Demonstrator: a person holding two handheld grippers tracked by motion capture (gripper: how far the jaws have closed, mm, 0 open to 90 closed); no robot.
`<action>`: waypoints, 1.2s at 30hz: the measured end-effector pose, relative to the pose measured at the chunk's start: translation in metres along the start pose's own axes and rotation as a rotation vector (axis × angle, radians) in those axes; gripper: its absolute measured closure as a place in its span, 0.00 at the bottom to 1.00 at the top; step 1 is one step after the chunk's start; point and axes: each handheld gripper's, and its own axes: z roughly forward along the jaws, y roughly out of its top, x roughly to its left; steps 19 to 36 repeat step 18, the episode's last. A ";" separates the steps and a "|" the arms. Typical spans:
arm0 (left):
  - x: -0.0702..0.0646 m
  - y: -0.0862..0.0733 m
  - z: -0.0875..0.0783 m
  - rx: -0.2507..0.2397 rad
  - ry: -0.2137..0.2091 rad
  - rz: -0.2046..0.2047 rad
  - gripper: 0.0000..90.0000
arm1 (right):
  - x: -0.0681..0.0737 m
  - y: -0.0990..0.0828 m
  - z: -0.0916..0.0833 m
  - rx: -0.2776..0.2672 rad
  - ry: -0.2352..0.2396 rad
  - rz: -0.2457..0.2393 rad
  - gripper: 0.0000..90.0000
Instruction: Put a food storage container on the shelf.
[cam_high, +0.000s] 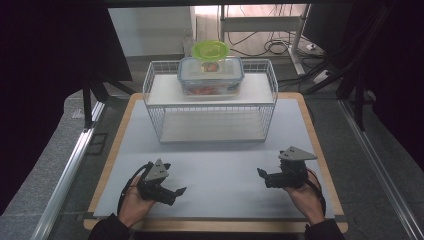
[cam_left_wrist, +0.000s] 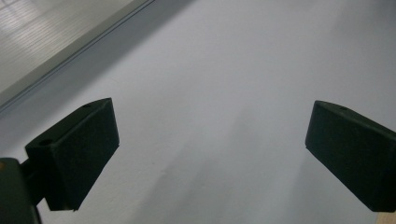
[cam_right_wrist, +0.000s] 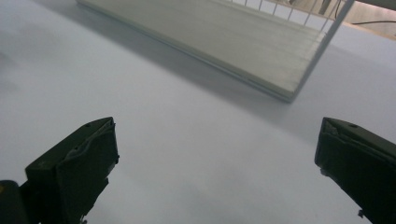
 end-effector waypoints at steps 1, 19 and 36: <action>0.000 0.000 0.000 0.000 0.002 0.001 0.03 | 0.000 -0.003 0.000 0.006 -0.006 0.001 0.00; 0.000 -0.001 0.002 0.009 0.017 0.014 0.03 | 0.001 -0.034 0.008 0.114 -0.026 0.005 0.00; 0.000 -0.001 0.002 0.009 0.017 0.014 0.03 | 0.001 -0.034 0.008 0.114 -0.026 0.005 0.00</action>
